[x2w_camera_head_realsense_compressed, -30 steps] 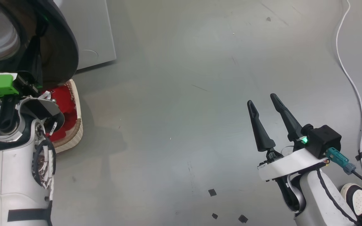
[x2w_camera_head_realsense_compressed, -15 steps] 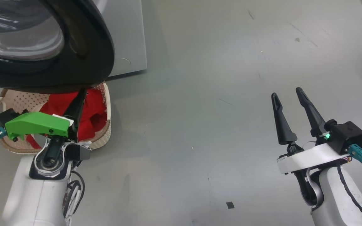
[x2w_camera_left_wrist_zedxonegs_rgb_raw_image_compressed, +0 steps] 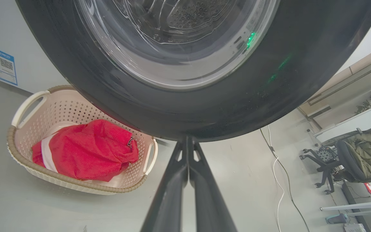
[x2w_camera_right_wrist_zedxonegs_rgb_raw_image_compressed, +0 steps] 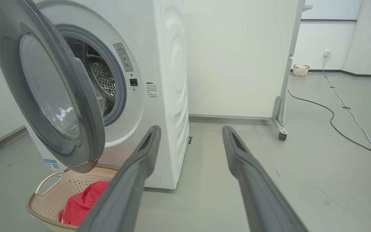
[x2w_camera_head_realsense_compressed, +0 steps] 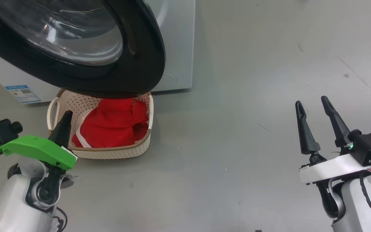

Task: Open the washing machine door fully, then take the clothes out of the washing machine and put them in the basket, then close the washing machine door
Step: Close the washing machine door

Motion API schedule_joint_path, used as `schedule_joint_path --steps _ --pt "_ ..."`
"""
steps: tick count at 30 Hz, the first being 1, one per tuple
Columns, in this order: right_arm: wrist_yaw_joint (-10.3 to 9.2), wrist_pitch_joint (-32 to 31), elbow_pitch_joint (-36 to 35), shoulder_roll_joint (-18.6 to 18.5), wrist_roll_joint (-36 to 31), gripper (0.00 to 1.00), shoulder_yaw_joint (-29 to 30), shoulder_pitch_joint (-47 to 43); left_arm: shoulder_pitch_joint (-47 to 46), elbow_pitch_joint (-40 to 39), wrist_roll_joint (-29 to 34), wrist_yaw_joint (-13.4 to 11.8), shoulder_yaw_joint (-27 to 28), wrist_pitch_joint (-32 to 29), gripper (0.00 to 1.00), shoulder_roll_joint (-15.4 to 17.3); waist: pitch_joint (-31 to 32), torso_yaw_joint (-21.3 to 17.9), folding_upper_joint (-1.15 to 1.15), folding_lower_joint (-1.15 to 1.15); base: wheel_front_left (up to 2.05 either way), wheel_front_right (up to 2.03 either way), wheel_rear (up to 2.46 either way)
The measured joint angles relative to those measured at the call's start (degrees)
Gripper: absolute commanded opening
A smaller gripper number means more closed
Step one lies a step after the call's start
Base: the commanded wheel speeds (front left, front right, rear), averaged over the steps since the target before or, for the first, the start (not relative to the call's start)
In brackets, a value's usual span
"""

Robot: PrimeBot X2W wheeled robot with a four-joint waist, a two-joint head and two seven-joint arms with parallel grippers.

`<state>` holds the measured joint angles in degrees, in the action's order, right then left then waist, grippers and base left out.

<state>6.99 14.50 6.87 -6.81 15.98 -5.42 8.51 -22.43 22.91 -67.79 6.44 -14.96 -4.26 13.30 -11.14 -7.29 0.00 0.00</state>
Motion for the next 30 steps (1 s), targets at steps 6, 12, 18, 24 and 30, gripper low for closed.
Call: schedule_joint_path --steps 6,12,18,24,30 --pt "0.00 0.0 -0.7 0.0 -0.3 1.00 0.4 -1.7 2.1 -2.4 9.8 0.0 -2.7 6.5 0.00 3.0 2.3 3.4 0.00 0.00 0.00 0.00 0.00" --pt "0.00 0.0 -1.6 0.0 -0.6 1.00 0.4 -2.4 3.8 -4.7 16.8 0.0 -4.2 13.0 0.00 4.3 3.7 6.3 0.00 0.00 0.00 0.00 0.00" --pt "0.00 0.0 -2.4 0.1 -1.1 1.00 -0.3 -2.7 6.0 -6.2 20.3 -0.2 -3.6 19.6 0.00 4.4 3.8 8.0 0.00 0.00 0.00 0.00 0.00" --pt "0.00 0.0 -2.5 0.4 -1.1 1.00 -0.6 -3.1 8.0 -7.1 26.0 -2.2 -3.7 19.6 1.00 4.6 3.8 8.1 0.00 0.00 0.00 0.00 0.00" --pt "0.00 0.0 -2.6 0.7 -1.1 1.00 -0.6 -3.2 10.7 -8.2 29.4 -3.5 -4.0 19.1 1.00 4.5 3.9 7.8 0.00 0.00 0.00 0.00 0.00"
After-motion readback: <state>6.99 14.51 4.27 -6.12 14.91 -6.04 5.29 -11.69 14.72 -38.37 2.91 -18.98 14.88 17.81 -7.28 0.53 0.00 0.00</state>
